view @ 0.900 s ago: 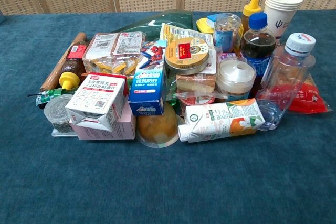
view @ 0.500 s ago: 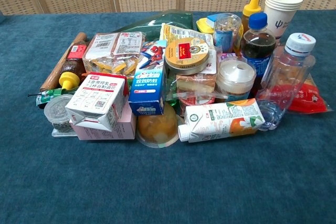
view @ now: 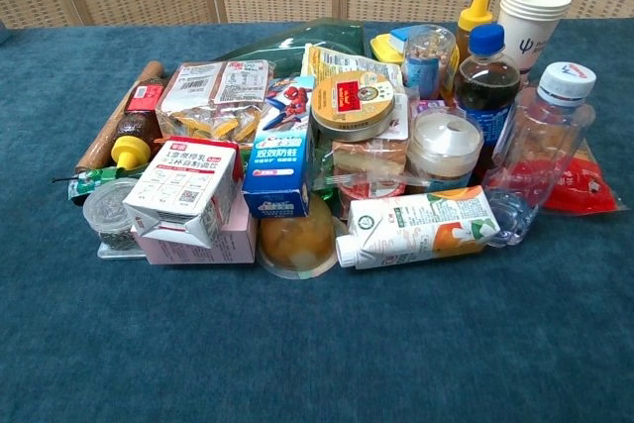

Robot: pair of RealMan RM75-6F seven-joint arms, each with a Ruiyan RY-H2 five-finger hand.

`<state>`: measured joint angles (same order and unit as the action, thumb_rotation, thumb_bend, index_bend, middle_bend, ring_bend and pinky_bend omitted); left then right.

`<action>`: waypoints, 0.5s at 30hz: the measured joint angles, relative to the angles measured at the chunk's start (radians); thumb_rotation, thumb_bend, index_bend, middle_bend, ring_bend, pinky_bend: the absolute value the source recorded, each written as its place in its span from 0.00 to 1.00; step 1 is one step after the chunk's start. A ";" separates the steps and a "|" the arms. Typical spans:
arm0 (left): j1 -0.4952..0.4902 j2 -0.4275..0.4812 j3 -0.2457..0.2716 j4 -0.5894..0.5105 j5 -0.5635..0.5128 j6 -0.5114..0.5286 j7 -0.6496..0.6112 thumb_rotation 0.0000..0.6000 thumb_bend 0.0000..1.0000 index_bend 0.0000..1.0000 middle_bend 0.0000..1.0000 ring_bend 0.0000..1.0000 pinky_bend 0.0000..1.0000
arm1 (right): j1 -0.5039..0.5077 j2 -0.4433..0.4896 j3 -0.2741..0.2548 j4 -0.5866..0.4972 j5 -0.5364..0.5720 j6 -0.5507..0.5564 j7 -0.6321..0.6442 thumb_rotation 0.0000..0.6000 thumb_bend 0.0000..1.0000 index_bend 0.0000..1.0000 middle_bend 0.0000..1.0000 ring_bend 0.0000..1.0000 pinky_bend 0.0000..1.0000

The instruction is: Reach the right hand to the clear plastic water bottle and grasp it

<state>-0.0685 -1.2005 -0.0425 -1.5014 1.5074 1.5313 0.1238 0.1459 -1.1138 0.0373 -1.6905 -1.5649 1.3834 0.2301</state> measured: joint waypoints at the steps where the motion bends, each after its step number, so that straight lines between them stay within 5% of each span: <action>1: -0.001 0.000 0.000 0.000 0.000 -0.002 0.000 1.00 0.00 0.25 0.33 0.34 0.00 | 0.006 0.000 -0.003 -0.003 -0.007 -0.010 0.026 0.99 0.00 0.00 0.00 0.00 0.00; 15: 0.013 0.006 -0.001 0.012 -0.017 0.007 -0.021 1.00 0.00 0.25 0.33 0.34 0.00 | 0.130 -0.034 -0.022 -0.032 -0.057 -0.163 0.156 1.00 0.00 0.00 0.00 0.00 0.00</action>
<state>-0.0551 -1.1948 -0.0439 -1.4893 1.4902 1.5379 0.1031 0.2757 -1.1479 0.0156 -1.7225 -1.6216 1.2202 0.3857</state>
